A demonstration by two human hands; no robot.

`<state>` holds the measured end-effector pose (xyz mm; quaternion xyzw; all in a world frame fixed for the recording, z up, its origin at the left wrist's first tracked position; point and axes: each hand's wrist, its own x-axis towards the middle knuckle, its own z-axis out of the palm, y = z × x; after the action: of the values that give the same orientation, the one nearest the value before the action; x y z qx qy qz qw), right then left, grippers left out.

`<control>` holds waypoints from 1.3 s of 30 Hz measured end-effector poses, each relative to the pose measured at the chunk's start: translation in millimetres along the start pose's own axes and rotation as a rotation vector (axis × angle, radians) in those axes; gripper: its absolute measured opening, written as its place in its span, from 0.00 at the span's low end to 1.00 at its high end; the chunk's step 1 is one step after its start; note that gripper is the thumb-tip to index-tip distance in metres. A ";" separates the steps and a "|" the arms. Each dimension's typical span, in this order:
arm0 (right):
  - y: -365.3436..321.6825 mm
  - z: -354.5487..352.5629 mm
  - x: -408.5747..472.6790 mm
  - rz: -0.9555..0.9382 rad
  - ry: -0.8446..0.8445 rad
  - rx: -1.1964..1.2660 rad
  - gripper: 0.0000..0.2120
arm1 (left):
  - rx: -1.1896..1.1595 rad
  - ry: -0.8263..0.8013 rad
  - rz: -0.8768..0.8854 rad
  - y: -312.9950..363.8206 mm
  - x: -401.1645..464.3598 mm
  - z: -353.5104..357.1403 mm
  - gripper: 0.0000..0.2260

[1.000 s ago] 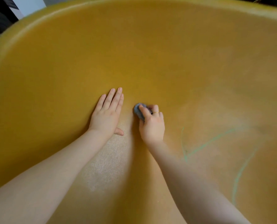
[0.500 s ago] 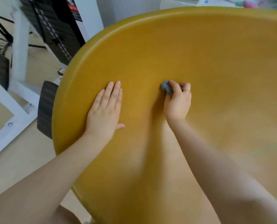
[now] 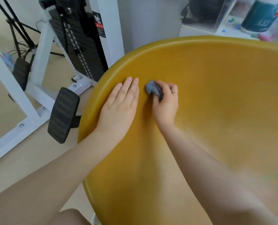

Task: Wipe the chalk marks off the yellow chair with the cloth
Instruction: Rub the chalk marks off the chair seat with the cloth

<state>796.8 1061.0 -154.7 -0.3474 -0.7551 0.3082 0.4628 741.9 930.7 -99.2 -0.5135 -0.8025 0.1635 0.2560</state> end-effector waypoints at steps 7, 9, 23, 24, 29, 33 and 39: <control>-20.6 4.2 29.6 0.239 0.193 0.094 0.16 | -0.177 0.128 -0.114 -31.6 28.1 -7.9 0.36; -40.6 17.6 -1.5 0.129 0.114 0.147 0.16 | -0.325 0.171 -0.170 -30.8 35.3 -8.7 0.26; -29.2 -15.0 70.9 0.073 0.205 0.069 0.15 | -0.366 0.214 -0.249 -30.8 38.9 2.3 0.26; -33.0 -10.3 66.8 0.104 0.225 0.065 0.14 | -0.350 0.212 -0.250 -29.9 38.4 2.7 0.25; -44.7 18.6 8.0 -0.116 0.039 0.023 0.14 | -0.291 0.255 -0.254 -27.3 36.6 10.0 0.25; -31.6 1.4 16.0 -0.302 -0.110 -0.084 0.17 | -0.247 0.264 -0.243 -25.4 36.7 10.9 0.26; -2.1 -41.5 91.2 -0.128 0.230 -0.171 0.14 | -0.195 0.243 -0.174 -16.4 37.7 5.7 0.36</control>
<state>804.0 1139.6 -93.0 -0.3696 -0.7410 0.1709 0.5339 713.6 958.0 -86.0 -0.4806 -0.8191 -0.0009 0.3133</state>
